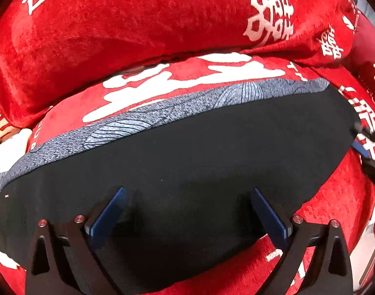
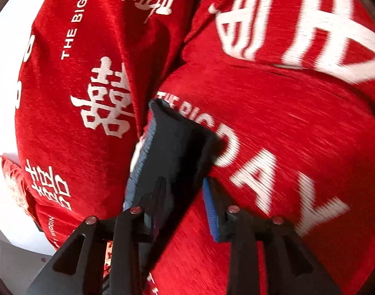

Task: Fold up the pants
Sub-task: 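Close the right gripper on the strip end and lift it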

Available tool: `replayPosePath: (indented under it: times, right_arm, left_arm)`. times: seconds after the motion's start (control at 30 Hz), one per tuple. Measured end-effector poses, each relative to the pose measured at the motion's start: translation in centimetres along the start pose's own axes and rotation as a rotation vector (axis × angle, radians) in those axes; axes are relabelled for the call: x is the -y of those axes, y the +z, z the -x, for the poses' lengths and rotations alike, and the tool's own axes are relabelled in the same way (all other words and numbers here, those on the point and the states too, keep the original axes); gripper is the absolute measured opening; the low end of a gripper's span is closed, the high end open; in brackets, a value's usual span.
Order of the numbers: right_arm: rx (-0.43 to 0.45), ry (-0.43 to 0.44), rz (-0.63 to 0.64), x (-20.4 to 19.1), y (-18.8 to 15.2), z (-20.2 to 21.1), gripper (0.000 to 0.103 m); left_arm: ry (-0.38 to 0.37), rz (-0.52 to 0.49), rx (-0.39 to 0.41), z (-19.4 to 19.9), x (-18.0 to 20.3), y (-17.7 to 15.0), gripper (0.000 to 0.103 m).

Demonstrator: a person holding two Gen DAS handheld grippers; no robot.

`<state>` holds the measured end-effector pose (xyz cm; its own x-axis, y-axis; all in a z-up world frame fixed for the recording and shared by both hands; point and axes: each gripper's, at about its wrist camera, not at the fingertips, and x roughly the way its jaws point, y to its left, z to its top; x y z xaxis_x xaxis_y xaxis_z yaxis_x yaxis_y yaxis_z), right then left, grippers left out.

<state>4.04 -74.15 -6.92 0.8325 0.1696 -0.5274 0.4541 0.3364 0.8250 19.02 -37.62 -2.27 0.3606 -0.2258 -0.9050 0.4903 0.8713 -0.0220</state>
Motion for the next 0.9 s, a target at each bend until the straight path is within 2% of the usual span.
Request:
replayPosePath:
  times: [0.07,0.13,0.2,0.23,0.27,0.3,0.47,0.6,0.63,0.7,0.8,0.9]
  right_arm:
    - [0.003,0.003,0.026,-0.9,0.5,-0.9,0.048]
    - [0.008,-0.003,0.045,-1.5,0.8,-1.6,0.049]
    - [0.013,-0.015,0.072,-2.2,1.0,-2.5,0.048]
    - [0.013,-0.027,0.089,-2.6,1.1,-2.7,0.04]
    - [0.009,-0.043,0.107,-2.8,1.0,-3.0,0.019]
    - [0.004,-0.032,0.108,-2.8,1.0,-3.1,0.014]
    - [0.025,0.039,0.106,-2.8,0.7,-2.0,0.014]
    - [0.033,0.06,0.149,-4.1,0.6,-1.3,0.014]
    - [0.033,0.059,0.163,-4.5,0.5,-1.2,0.014]
    - [0.038,0.045,0.217,-6.0,0.2,-0.9,0.014]
    - [0.047,0.022,0.311,-8.6,-0.5,-0.2,0.014]
    - [0.054,-0.02,0.42,-11.8,-1.8,0.7,0.014]
  left_arm:
    - [0.014,-0.009,-0.005,-0.3,0.4,0.1,0.101]
    - [0.015,-0.01,0.0,-0.2,0.8,0.4,0.101]
    - [-0.003,-0.016,0.012,0.1,1.6,1.0,0.092]
    - [-0.008,-0.021,0.018,0.2,2.1,1.4,0.092]
    - [-0.012,-0.023,0.029,0.3,2.6,1.9,0.092]
    - [-0.016,-0.022,0.043,0.3,3.4,2.7,0.092]
    - [-0.064,-0.036,0.061,-0.8,7.5,5.5,0.092]
    - [-0.084,-0.088,-0.013,-3.4,10.2,4.9,0.092]
    - [-0.073,-0.107,-0.005,-3.7,10.5,4.5,0.092]
    - [-0.087,-0.117,0.021,-3.6,10.3,4.2,0.092]
    - [-0.115,-0.123,0.007,-3.6,9.8,4.4,0.092]
    - [-0.14,-0.083,0.002,-2.8,8.8,4.1,0.092]
